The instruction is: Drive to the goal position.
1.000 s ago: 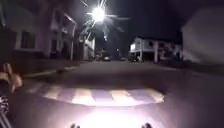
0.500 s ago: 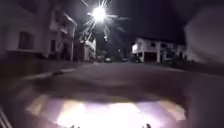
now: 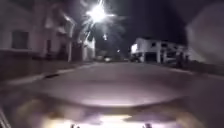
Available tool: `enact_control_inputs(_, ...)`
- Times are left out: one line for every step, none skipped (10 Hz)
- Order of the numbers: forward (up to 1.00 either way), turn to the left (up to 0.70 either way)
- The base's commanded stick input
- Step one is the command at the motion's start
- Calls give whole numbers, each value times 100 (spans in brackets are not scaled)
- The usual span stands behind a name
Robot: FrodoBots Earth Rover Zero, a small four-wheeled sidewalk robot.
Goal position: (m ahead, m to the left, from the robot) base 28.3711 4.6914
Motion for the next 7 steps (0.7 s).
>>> enact_control_inputs(100,0)
enact_control_inputs(100,0)
enact_control_inputs(100,0)
enact_control_inputs(100,0)
enact_control_inputs(100,0)
enact_control_inputs(100,0)
enact_control_inputs(100,0)
